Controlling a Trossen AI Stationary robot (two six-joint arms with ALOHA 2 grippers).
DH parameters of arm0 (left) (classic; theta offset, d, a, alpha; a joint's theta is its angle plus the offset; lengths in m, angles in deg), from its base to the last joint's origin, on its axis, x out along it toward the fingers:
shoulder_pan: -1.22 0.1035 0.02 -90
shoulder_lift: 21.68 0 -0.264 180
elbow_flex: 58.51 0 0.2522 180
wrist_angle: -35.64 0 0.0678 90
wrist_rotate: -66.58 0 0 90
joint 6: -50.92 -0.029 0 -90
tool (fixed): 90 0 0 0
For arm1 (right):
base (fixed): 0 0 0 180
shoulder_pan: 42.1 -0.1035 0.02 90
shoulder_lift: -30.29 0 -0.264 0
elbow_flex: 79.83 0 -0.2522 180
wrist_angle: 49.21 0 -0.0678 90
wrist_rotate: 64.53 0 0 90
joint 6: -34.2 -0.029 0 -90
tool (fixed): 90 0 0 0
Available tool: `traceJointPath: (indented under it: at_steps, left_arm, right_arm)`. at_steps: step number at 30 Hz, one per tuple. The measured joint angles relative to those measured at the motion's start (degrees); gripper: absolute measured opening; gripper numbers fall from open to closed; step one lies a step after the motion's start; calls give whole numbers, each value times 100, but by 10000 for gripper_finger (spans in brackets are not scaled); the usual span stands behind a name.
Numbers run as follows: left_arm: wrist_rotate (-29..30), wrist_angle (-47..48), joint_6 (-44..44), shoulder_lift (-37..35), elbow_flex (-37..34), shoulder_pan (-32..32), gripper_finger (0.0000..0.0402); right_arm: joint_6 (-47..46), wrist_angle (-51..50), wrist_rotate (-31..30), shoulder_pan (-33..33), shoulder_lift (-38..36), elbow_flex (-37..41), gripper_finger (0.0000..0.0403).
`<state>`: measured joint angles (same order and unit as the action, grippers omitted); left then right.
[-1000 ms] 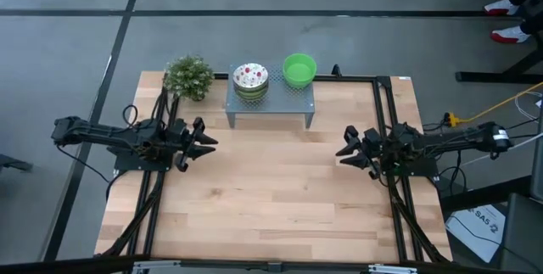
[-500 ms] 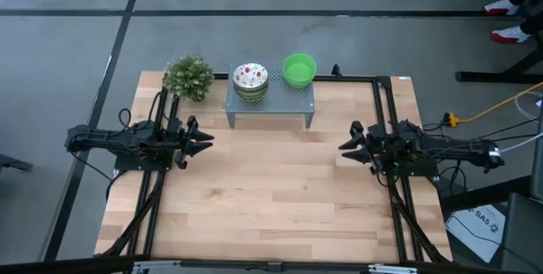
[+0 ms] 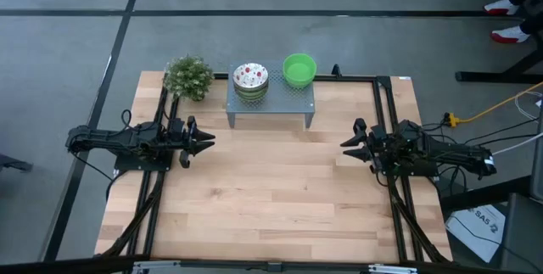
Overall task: Pick & Place Mini bowls
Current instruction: Return to Home Position
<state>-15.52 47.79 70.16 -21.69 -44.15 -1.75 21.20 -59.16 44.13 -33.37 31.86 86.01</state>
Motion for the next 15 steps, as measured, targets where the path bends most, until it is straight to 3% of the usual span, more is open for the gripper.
traceJointPath:
  at_steps: [4,10,15]
  left_arm:
    - [-4,2,11,9,0,0,107]
    - [-15,4,9,15,0,0,111]
    - [-13,7,7,15,0,0,108]
  right_arm:
    - [148,-16,-206,18,0,0,126]
    - [545,-157,-1127,15,2,0,126]
    - [438,-160,-1148,13,4,0,126]
